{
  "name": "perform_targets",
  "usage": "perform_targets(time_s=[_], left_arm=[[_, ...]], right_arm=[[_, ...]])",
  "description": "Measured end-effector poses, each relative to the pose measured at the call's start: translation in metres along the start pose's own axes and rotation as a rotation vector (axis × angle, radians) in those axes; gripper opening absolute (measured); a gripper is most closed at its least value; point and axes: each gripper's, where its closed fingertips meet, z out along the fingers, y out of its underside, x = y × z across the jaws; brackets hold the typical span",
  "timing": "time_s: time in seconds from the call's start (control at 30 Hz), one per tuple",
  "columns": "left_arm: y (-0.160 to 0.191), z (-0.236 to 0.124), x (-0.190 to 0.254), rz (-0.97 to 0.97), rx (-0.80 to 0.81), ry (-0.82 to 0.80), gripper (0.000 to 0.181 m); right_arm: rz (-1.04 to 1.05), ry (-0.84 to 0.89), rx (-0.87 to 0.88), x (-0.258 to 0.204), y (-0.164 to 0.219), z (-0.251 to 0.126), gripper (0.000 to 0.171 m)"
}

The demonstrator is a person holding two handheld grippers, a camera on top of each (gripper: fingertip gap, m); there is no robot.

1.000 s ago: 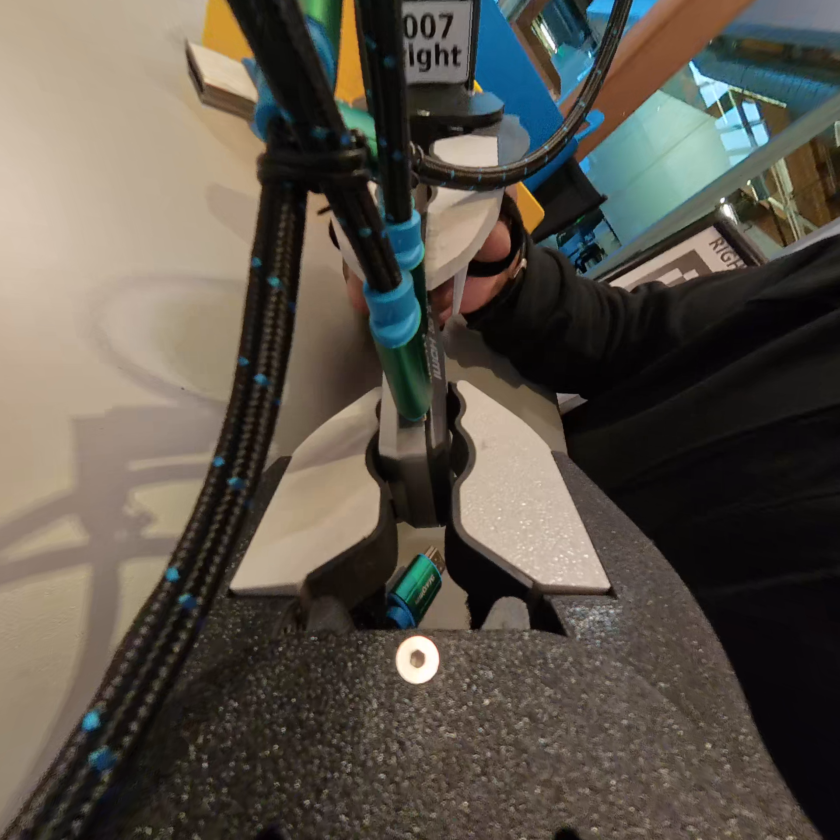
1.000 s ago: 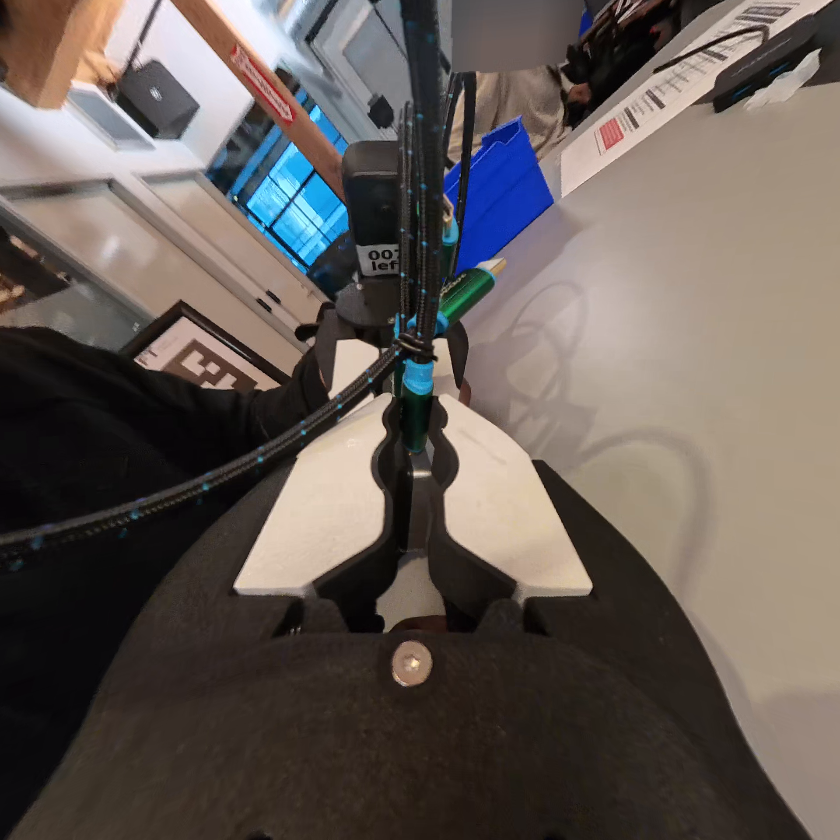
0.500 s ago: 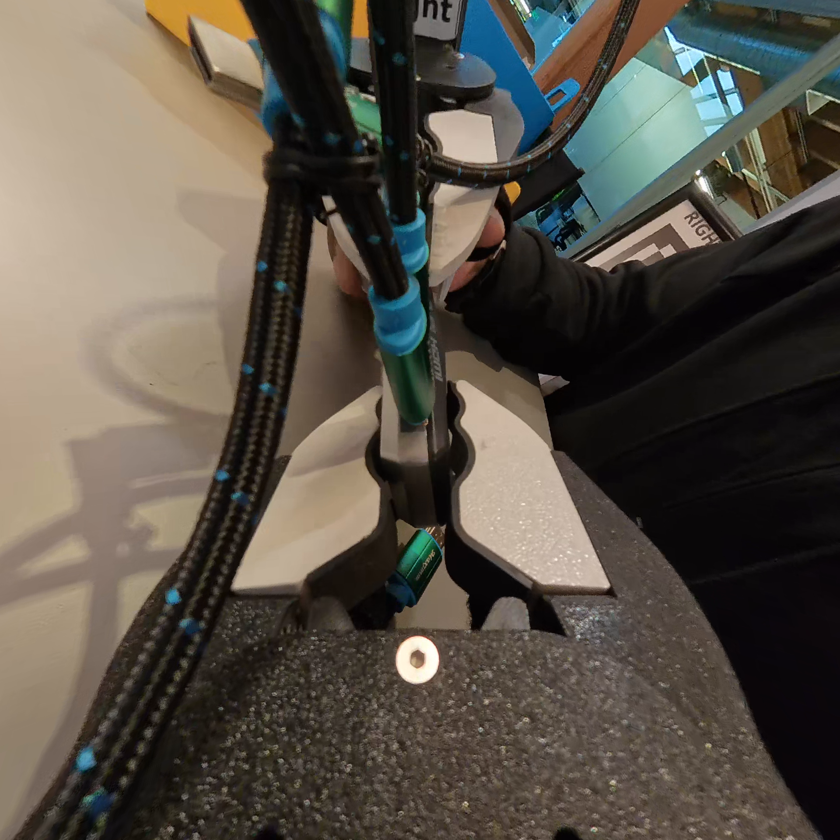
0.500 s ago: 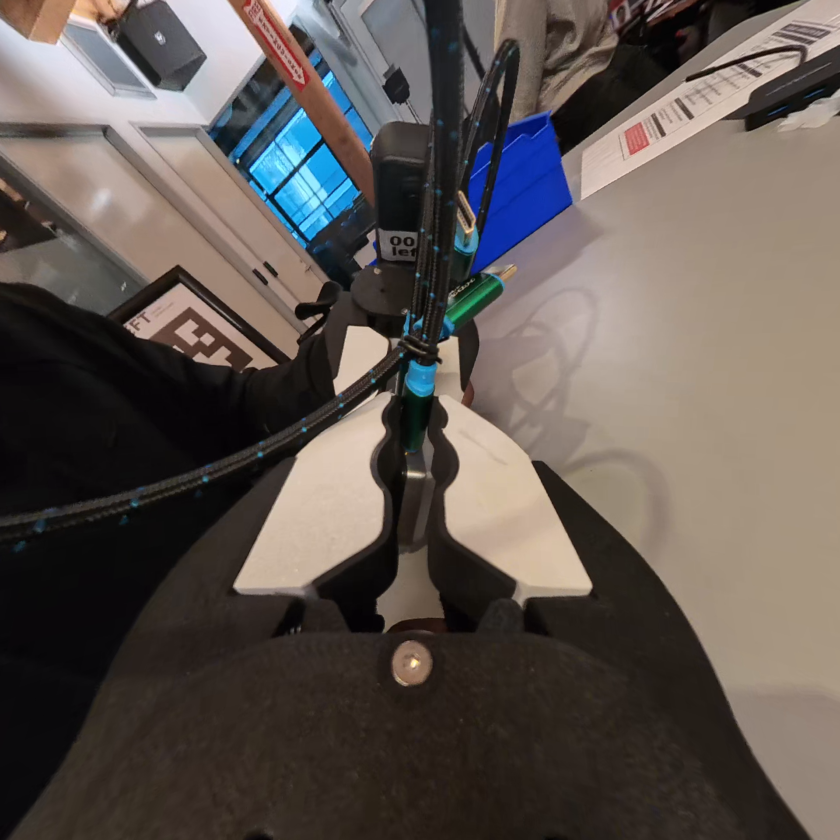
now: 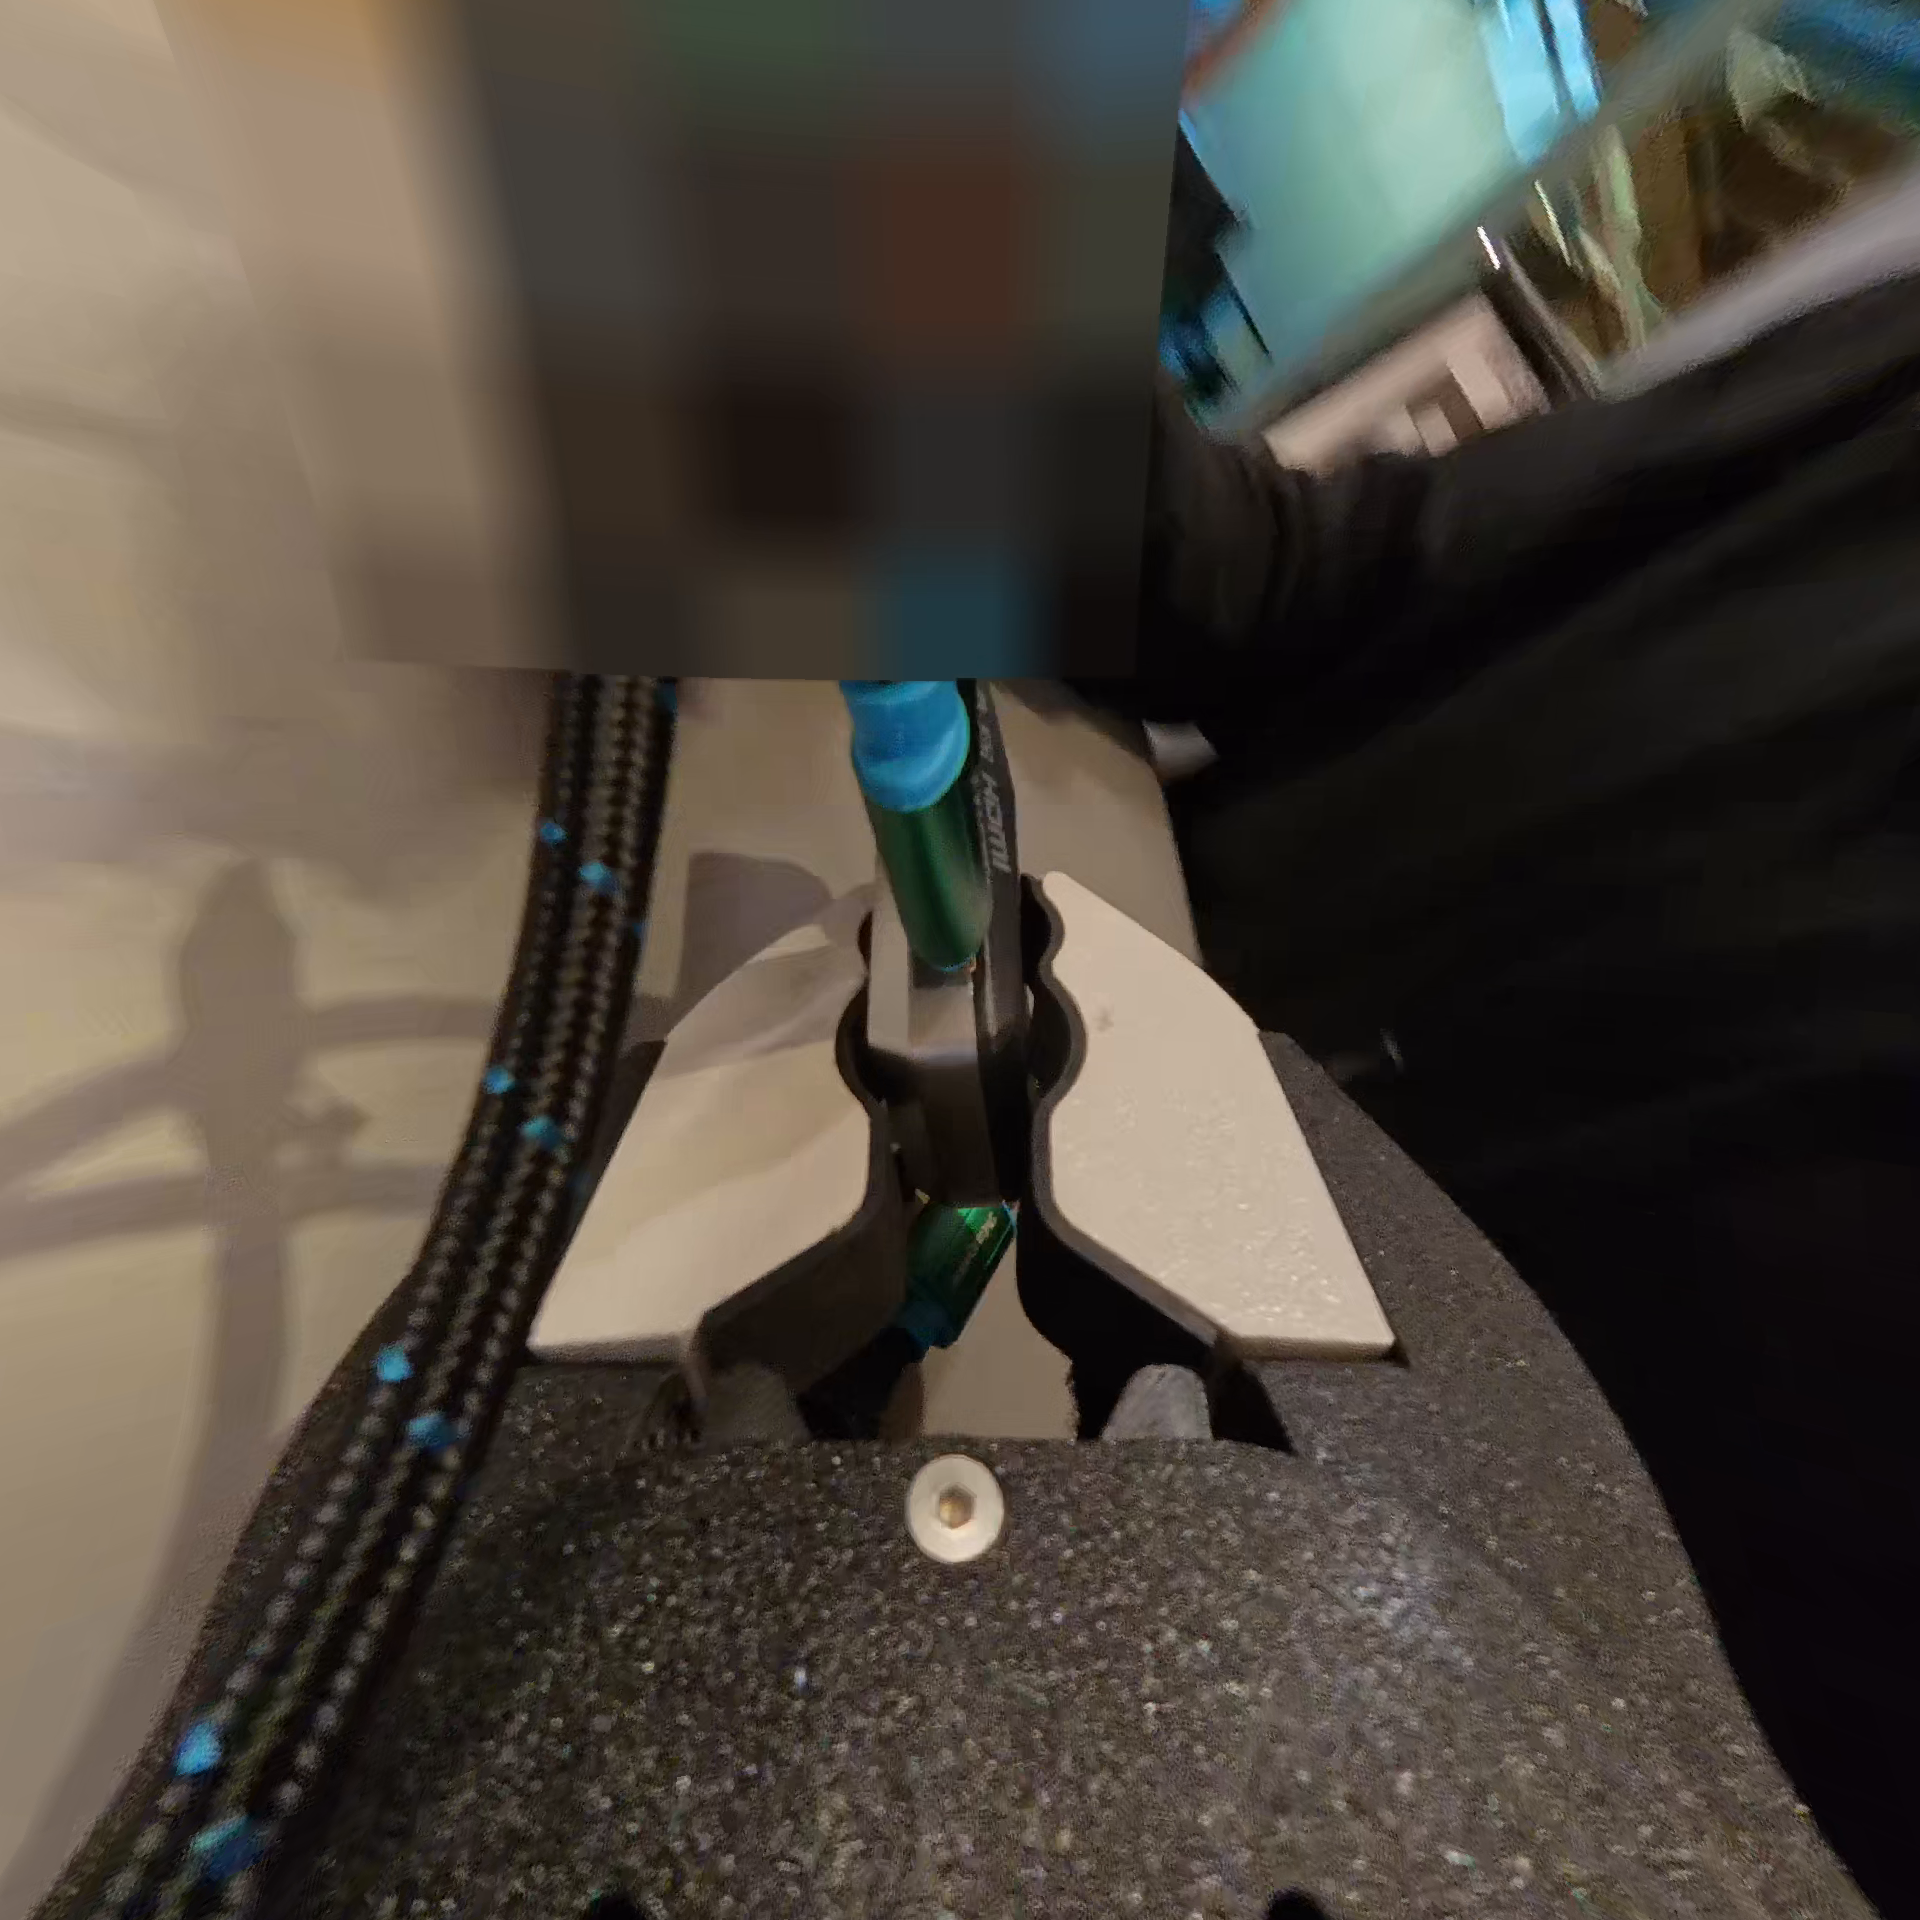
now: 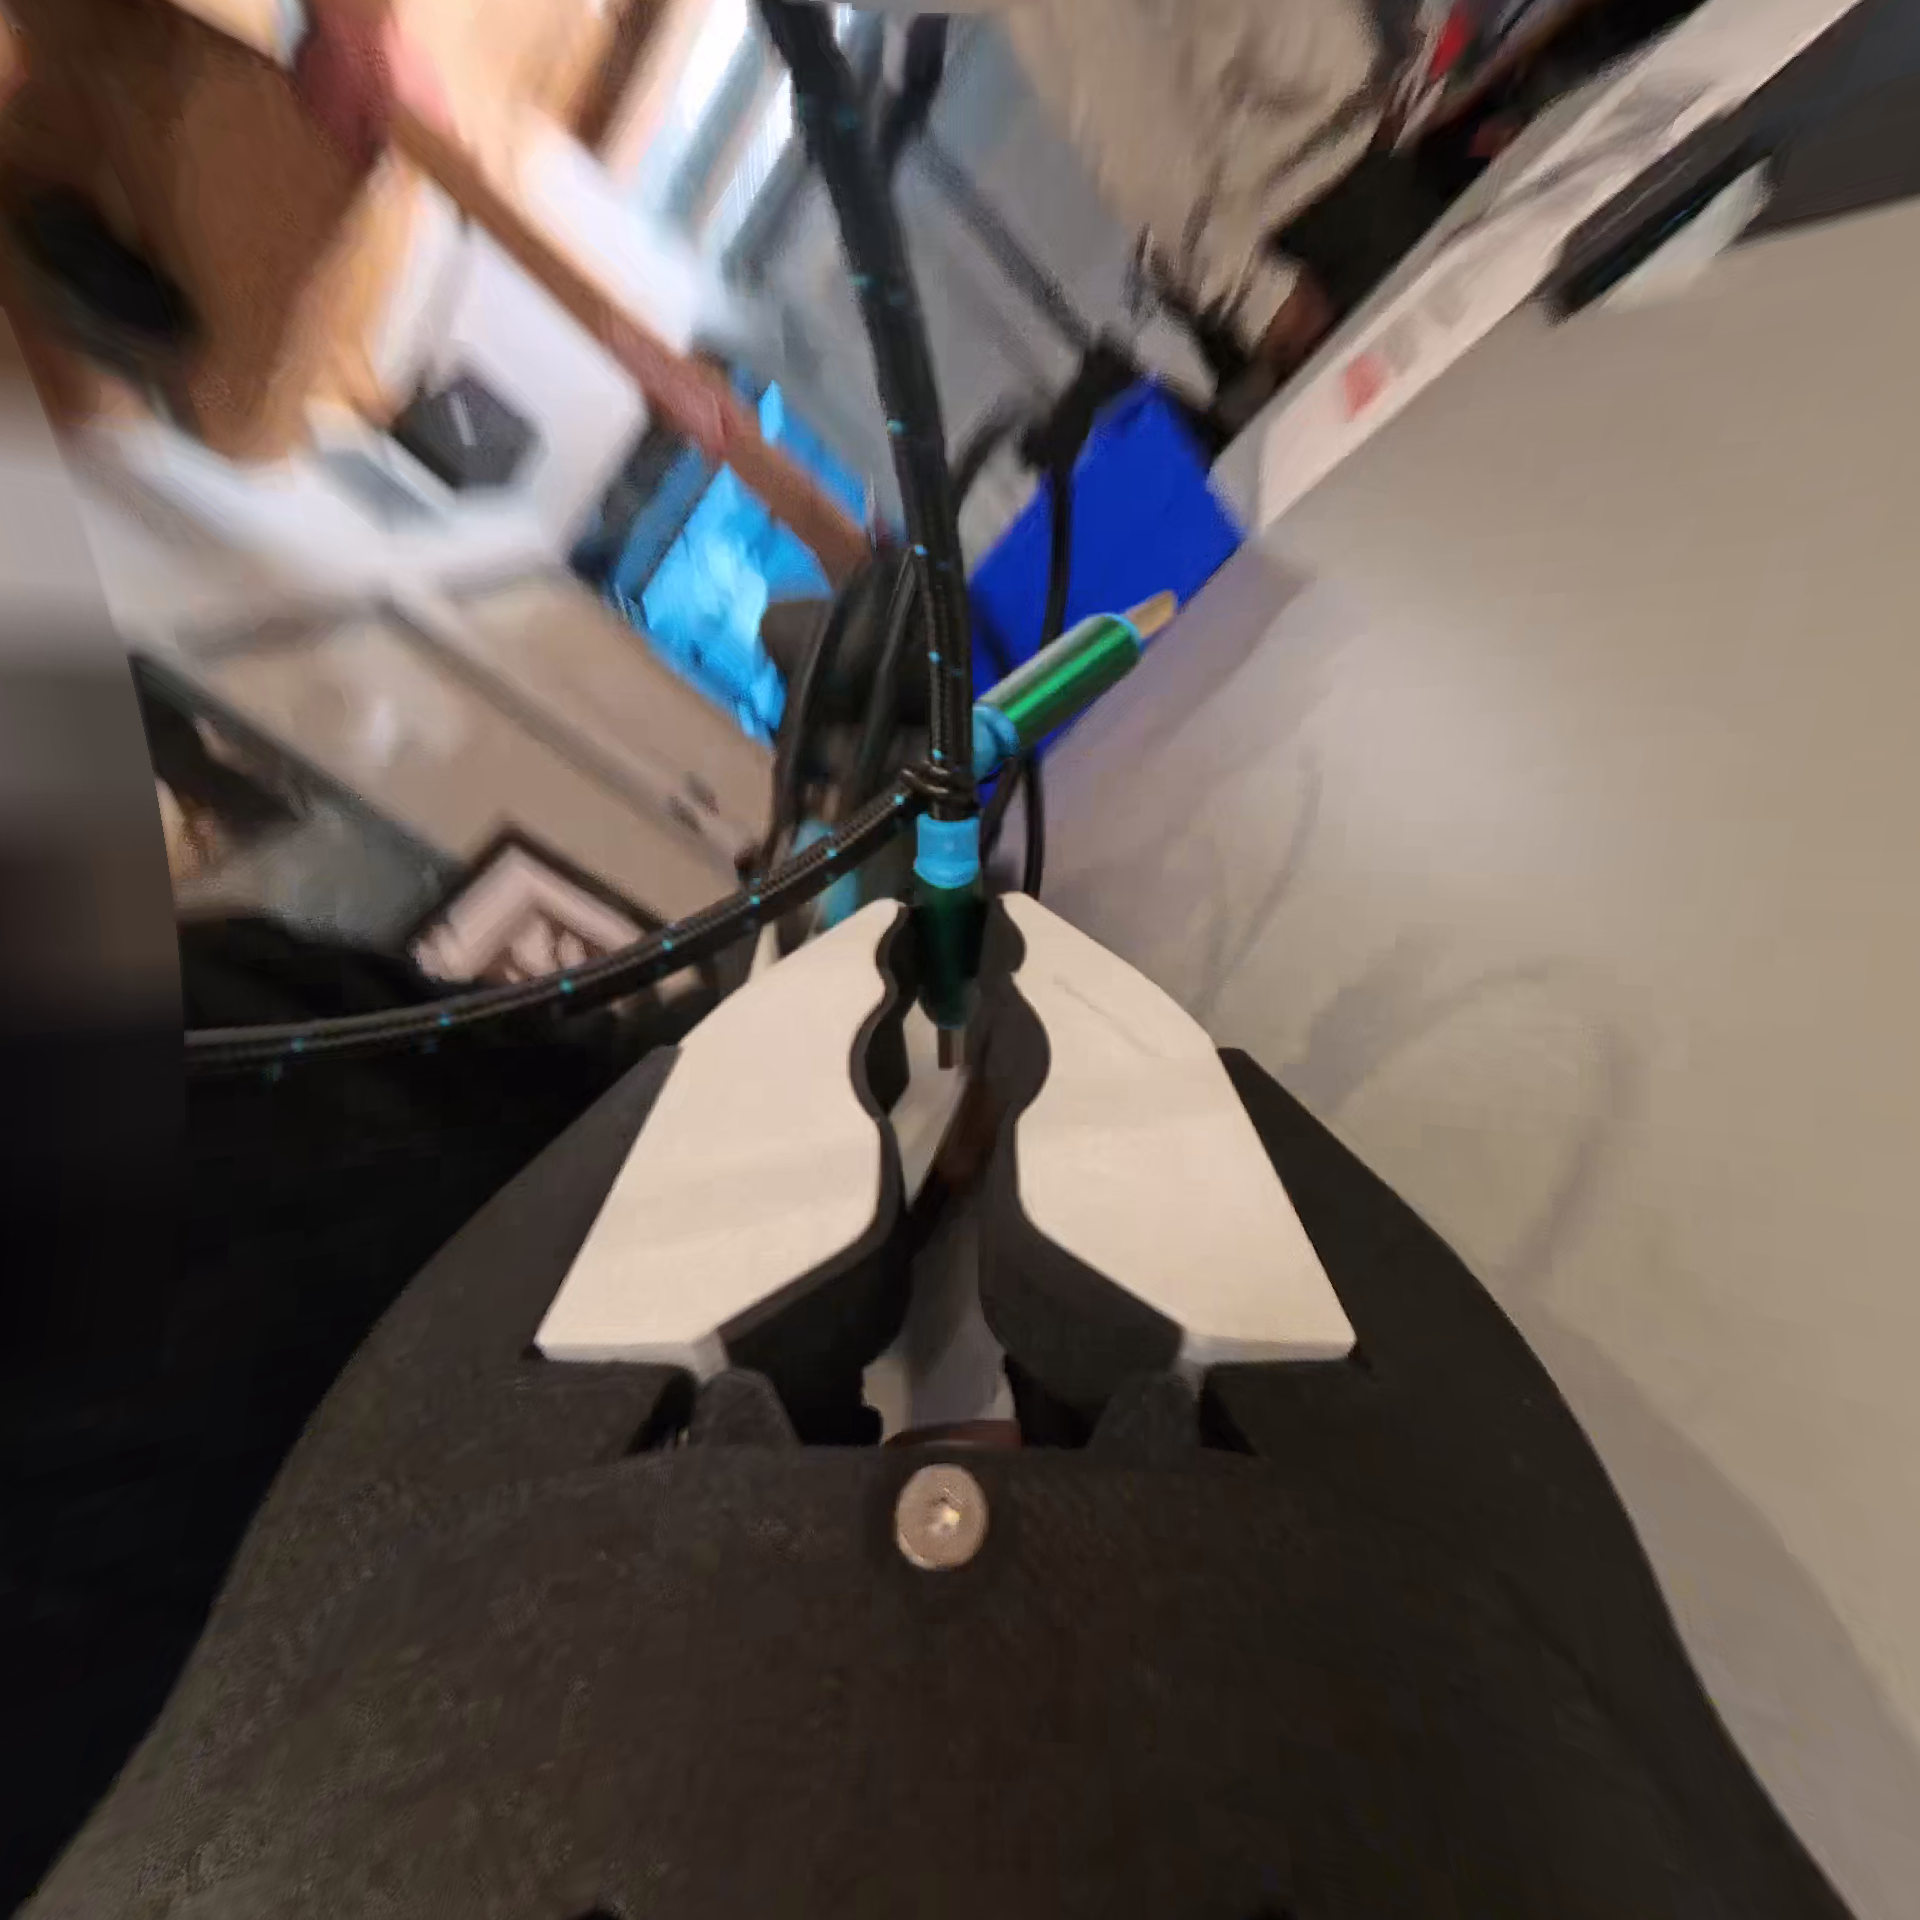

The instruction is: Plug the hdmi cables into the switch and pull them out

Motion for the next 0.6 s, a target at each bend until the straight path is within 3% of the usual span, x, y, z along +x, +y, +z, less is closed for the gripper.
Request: perform_targets(time_s=[0.07, 0.17, 0.33, 0.6], left_arm=[[0.014, 0.023, 0.020, 0.048, -0.095, 0.073, 0.023], [0.007, 0.036, 0.020, 0.022, -0.075, 0.071, 0.023], [-0.011, 0.003, -0.003, -0.003, 0.060, -0.026, 0.024], [-0.030, -0.042, -0.037, -0.076, 0.240, -0.158, 0.025]], right_arm=[[0.056, 0.022, 0.140, 0.013, -0.026, -0.028, 0.011], [-0.009, 0.087, 0.114, 0.018, -0.024, -0.035, 0.011], [-0.036, 0.173, 0.085, 0.026, -0.018, -0.028, 0.011], [-0.026, 0.214, 0.257, 0.020, -0.033, -0.039, 0.012]])
